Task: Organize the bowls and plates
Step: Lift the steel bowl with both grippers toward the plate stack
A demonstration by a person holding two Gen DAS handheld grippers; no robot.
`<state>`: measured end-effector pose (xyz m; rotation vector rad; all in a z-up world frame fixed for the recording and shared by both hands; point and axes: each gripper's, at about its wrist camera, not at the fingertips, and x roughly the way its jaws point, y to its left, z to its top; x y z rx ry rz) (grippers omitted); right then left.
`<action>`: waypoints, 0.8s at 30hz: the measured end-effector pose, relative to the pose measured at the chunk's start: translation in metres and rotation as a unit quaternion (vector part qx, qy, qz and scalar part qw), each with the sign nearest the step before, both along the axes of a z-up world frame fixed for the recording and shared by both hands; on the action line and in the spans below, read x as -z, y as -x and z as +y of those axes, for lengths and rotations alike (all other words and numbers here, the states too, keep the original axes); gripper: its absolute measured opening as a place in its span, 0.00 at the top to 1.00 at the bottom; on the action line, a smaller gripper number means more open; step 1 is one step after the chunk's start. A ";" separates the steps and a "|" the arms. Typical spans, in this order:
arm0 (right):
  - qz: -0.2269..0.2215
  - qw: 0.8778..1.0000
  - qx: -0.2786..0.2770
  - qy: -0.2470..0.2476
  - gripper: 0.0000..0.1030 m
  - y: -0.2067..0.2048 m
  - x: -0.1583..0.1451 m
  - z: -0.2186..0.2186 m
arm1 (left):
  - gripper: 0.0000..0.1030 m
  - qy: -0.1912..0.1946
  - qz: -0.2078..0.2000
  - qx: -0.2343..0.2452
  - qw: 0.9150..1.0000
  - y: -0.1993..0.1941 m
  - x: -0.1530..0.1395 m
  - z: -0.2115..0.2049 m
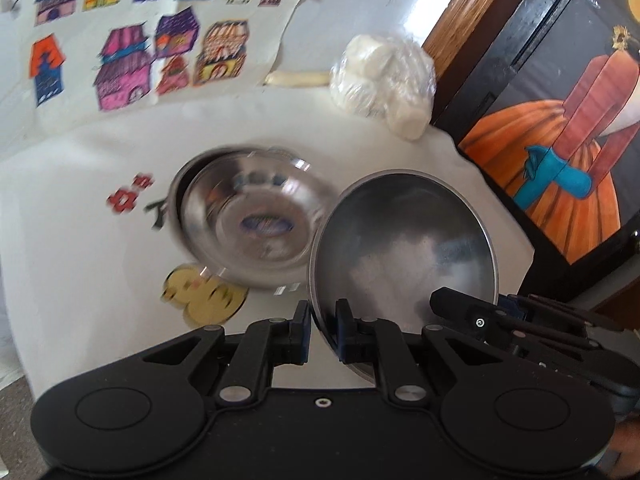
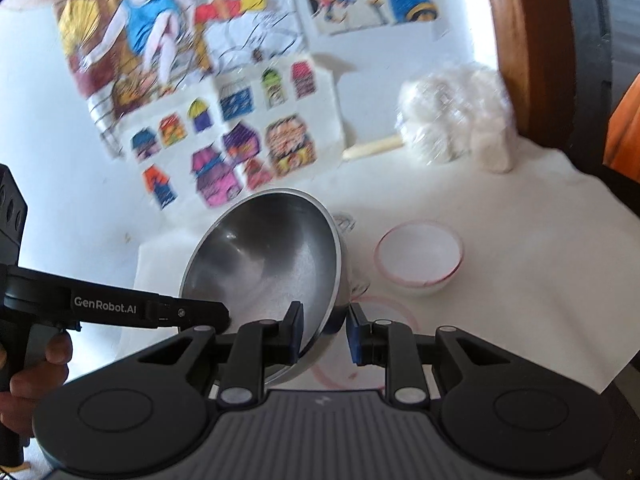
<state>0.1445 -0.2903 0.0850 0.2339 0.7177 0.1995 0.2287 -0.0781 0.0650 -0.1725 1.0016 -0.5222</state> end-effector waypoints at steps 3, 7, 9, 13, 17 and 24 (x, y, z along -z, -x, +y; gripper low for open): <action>0.025 1.000 -0.015 -0.009 0.75 0.007 0.008 0.012 | 0.87 -0.012 0.019 0.004 1.000 0.009 0.008 0.014; 0.063 0.997 -0.035 -0.020 0.75 0.011 0.018 0.026 | 0.86 -0.024 0.053 0.006 0.998 0.017 0.020 0.030; 0.076 0.996 -0.043 -0.023 0.75 0.013 0.021 0.033 | 0.86 -0.027 0.064 0.008 0.998 0.021 0.026 0.037; 0.097 0.993 -0.058 -0.024 0.74 0.013 0.028 0.042 | 0.86 -0.033 0.082 0.011 0.996 0.023 0.035 0.047; 0.129 0.989 -0.070 -0.031 0.74 0.013 0.038 0.046 | 0.86 -0.047 0.098 0.020 0.994 0.028 0.041 0.052; 0.159 0.983 -0.090 -0.030 0.73 0.016 0.043 0.054 | 0.84 -0.064 0.118 0.030 0.990 0.035 0.047 0.056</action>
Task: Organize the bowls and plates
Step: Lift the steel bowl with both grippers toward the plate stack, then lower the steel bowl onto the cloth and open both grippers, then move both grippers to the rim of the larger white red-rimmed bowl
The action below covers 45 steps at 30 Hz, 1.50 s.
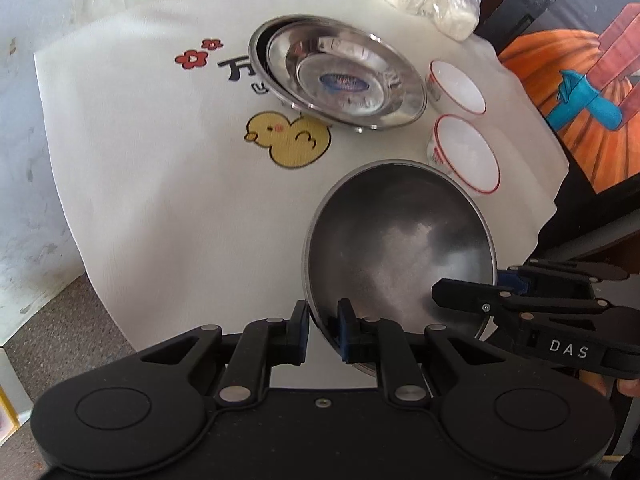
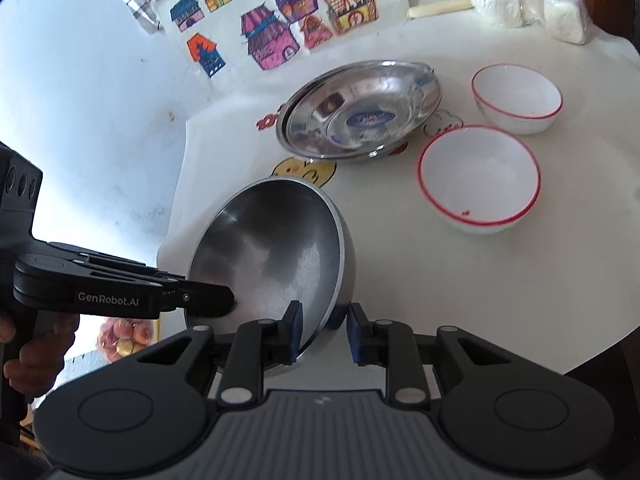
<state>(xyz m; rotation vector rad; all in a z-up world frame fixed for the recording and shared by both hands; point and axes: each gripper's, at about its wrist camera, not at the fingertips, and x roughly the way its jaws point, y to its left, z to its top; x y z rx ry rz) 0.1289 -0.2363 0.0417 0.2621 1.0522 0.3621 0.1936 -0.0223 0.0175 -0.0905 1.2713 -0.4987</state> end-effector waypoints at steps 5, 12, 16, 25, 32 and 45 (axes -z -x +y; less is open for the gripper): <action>0.004 1.000 -0.007 -0.001 0.71 -0.002 0.000 0.003 | 0.82 -0.007 0.006 0.003 1.000 -0.001 0.003 0.001; 0.002 1.000 -0.016 0.002 0.65 -0.005 0.003 0.004 | 0.81 -0.009 0.004 0.004 1.000 -0.002 0.002 0.001; -0.015 1.000 -0.018 0.015 0.64 -0.004 0.000 0.004 | 0.80 -0.014 -0.011 0.005 1.000 -0.002 -0.004 0.002; -0.047 0.998 -0.013 0.027 0.29 0.002 -0.006 -0.013 | 0.24 -0.035 -0.082 0.008 0.996 -0.001 -0.025 0.013; -0.106 0.992 -0.005 0.064 0.00 0.013 -0.016 -0.027 | 0.01 -0.006 -0.176 0.012 0.984 -0.004 -0.052 -0.002; -0.191 0.966 0.079 0.155 0.00 0.010 -0.002 -0.063 | 0.01 0.031 -0.166 0.055 0.984 -0.041 -0.029 -0.079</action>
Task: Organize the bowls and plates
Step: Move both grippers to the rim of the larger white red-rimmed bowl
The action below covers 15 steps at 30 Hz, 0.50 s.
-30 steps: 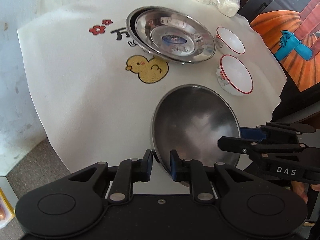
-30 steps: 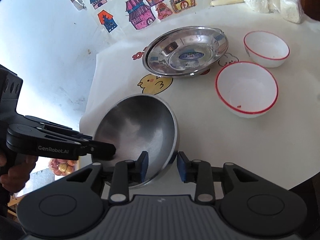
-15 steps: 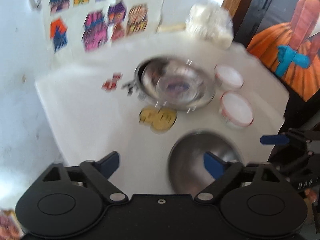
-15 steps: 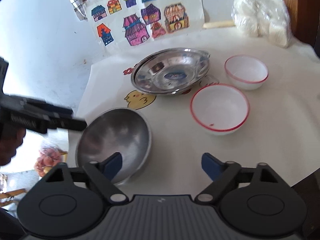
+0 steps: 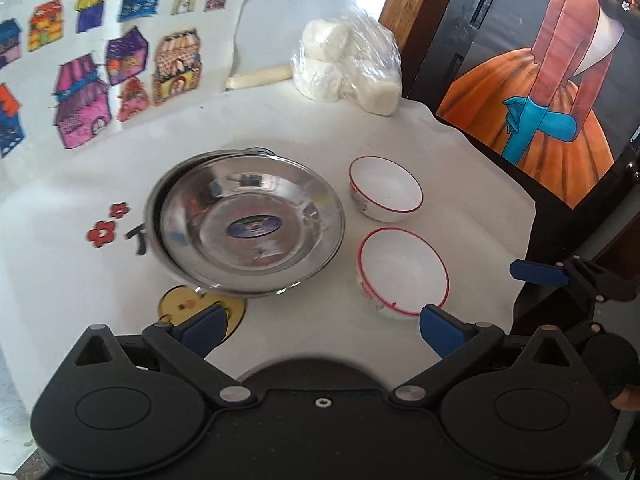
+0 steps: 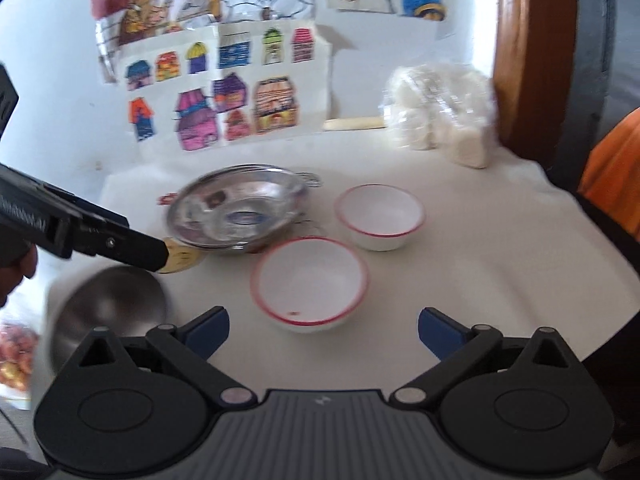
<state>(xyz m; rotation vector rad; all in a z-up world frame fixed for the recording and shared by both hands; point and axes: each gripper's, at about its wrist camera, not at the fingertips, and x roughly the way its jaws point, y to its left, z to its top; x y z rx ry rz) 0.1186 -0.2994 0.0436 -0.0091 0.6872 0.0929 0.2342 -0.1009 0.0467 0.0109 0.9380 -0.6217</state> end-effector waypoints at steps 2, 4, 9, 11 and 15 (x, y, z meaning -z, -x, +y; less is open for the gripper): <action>-0.003 1.000 0.008 -0.005 0.00 -0.001 0.006 -0.008 | 0.01 0.001 0.007 0.001 1.000 -0.006 0.004 -0.010; -0.003 1.000 0.013 -0.017 0.00 -0.004 0.012 -0.017 | 0.01 0.006 0.015 0.003 1.000 -0.010 0.006 -0.018; -0.003 0.999 0.020 -0.033 0.00 -0.013 0.020 -0.032 | 0.01 0.013 0.037 0.008 0.999 -0.018 0.013 -0.033; -0.004 0.999 0.020 -0.035 0.00 -0.016 0.022 -0.036 | 0.01 0.013 0.039 0.007 0.999 -0.021 0.015 -0.038; -0.007 0.999 0.020 -0.043 0.00 -0.021 0.026 -0.040 | 0.01 0.013 0.047 0.004 0.999 -0.026 0.020 -0.044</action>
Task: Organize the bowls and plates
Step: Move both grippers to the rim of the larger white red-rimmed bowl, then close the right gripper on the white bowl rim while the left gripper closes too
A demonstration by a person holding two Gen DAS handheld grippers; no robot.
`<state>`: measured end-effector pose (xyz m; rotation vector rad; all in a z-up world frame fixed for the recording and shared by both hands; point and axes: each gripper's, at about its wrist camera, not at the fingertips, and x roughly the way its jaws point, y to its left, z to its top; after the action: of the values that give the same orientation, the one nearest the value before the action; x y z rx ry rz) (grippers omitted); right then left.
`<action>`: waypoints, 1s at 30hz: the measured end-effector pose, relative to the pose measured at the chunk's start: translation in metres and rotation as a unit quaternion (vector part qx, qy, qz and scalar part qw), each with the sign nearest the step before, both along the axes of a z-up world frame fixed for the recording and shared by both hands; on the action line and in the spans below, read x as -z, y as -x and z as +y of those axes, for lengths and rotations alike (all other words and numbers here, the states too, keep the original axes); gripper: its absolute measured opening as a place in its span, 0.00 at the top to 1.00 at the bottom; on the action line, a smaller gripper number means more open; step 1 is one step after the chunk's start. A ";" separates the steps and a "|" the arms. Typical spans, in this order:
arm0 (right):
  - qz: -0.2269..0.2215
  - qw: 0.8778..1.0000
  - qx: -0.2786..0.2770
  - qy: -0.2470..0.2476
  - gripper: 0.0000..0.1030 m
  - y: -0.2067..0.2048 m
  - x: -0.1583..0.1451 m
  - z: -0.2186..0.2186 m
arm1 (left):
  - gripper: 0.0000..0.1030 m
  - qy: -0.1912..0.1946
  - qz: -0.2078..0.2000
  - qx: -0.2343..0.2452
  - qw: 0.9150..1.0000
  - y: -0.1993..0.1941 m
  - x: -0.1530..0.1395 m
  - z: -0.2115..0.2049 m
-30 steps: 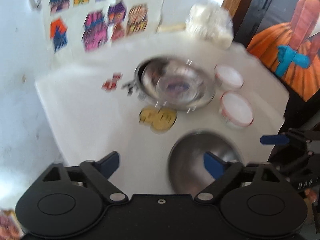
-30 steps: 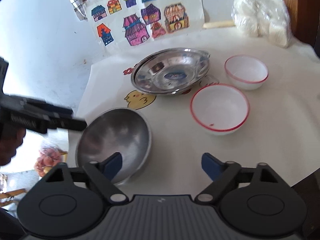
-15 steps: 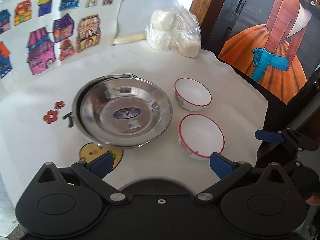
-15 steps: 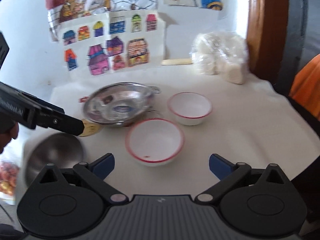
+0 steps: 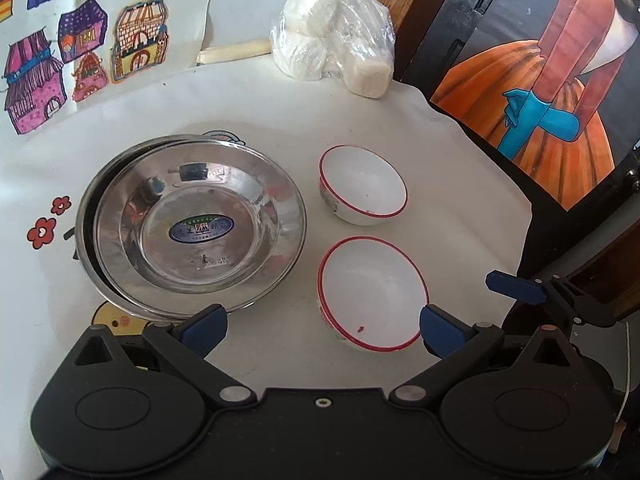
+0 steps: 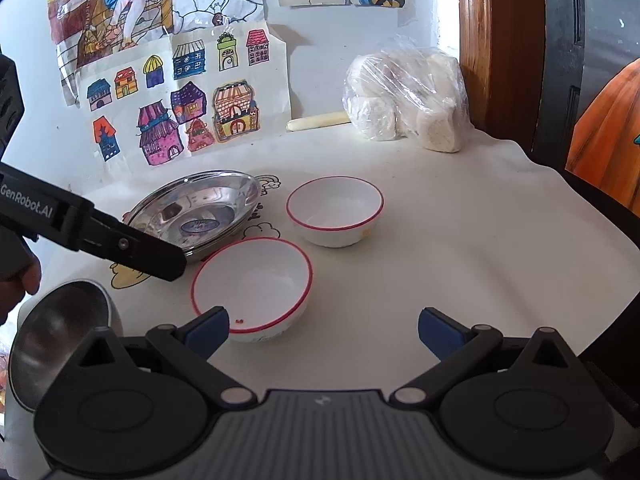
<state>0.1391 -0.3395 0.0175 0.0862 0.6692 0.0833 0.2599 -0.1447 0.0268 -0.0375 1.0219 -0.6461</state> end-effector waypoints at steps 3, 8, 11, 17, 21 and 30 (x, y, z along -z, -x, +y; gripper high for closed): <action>-0.004 1.000 0.002 -0.005 0.00 -0.003 0.003 -0.001 | 0.01 0.001 0.011 -0.006 1.000 -0.003 0.005 -0.002; -0.007 1.000 0.001 -0.009 0.00 -0.007 0.008 0.000 | 0.04 0.011 0.026 -0.010 1.000 -0.006 0.009 -0.005; -0.008 1.000 0.001 -0.010 0.00 -0.009 0.010 0.002 | 0.08 0.010 0.023 0.001 1.000 -0.004 0.009 -0.008; -0.015 1.000 0.001 -0.012 0.06 -0.010 0.012 0.002 | 0.27 0.015 0.035 0.008 0.999 -0.005 0.011 -0.012; -0.016 1.000 0.002 -0.011 0.15 -0.011 0.013 0.003 | 0.46 0.011 0.044 0.009 0.999 -0.005 0.014 -0.015; -0.022 0.999 -0.001 -0.035 0.38 -0.011 0.018 0.006 | 0.74 0.004 0.044 0.005 0.999 -0.007 0.018 -0.018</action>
<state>0.1500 -0.3337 -0.0007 0.1507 0.6232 0.1113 0.2669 -0.1625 0.0091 -0.0671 1.1046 -0.6623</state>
